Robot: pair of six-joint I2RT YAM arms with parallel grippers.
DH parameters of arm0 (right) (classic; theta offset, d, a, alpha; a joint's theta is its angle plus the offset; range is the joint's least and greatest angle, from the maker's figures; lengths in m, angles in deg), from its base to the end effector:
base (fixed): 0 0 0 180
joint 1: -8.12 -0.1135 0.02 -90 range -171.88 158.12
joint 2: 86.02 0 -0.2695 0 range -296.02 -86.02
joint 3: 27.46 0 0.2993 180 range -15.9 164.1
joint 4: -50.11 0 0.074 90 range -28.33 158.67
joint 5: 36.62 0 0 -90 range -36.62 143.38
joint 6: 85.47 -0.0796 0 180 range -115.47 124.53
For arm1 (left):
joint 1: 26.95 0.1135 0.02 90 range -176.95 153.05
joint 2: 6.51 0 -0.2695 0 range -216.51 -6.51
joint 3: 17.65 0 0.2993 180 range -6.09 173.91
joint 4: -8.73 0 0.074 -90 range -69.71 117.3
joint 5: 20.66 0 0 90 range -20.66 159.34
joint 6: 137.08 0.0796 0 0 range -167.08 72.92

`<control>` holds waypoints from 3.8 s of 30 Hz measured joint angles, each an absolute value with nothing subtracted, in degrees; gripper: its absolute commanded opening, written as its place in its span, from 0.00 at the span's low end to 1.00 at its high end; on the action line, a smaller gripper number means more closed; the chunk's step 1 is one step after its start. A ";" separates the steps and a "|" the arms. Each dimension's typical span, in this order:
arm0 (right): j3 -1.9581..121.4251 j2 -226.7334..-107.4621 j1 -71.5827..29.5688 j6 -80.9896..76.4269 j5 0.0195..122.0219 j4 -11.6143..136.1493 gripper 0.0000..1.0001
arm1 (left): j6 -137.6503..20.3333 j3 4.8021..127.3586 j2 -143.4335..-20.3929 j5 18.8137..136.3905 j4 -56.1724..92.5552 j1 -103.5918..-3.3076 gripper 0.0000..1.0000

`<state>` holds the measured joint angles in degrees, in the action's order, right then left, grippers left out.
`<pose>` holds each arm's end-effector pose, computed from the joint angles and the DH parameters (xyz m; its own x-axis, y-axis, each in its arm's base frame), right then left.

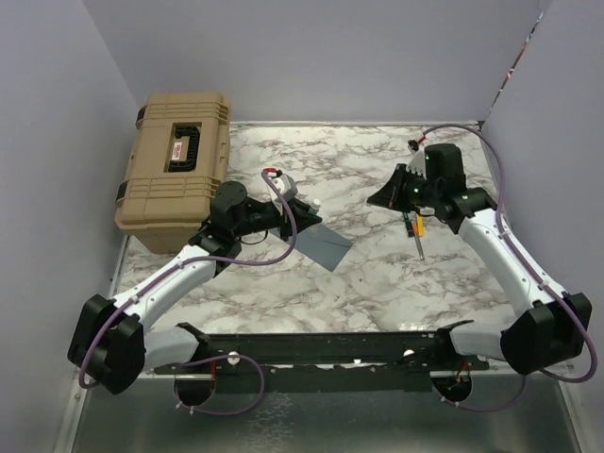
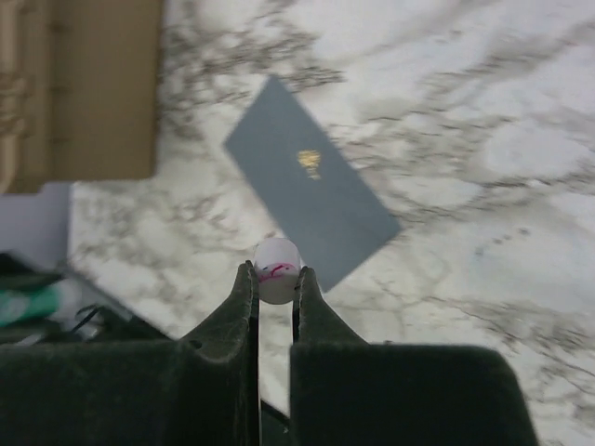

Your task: Place the letter into the envelope and seal it

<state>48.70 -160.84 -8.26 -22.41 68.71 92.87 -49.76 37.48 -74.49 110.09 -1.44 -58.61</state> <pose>0.3411 0.1222 0.2809 -0.7752 0.2276 -0.5893 -0.1245 0.8596 0.4957 0.2663 -0.2253 0.2905 -0.0843 0.0104 -0.9964 0.9497 0.3034 -0.0772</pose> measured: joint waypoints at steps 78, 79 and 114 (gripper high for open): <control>52.65 -162.20 -17.79 -33.33 99.36 79.80 0.00 | -38.85 47.52 -78.10 111.97 19.58 -61.21 0.00; 52.78 -162.29 -17.79 -33.36 99.36 79.89 0.00 | -38.13 48.26 -78.30 111.84 20.87 -61.21 0.00; 64.39 -171.10 -21.00 -26.47 91.60 99.12 0.00 | -16.62 61.79 -85.22 103.75 47.50 -63.20 0.00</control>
<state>64.39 -171.10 -21.00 -26.47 91.60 99.12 -16.62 61.79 -85.22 103.75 47.50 -63.20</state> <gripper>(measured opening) 0.064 0.180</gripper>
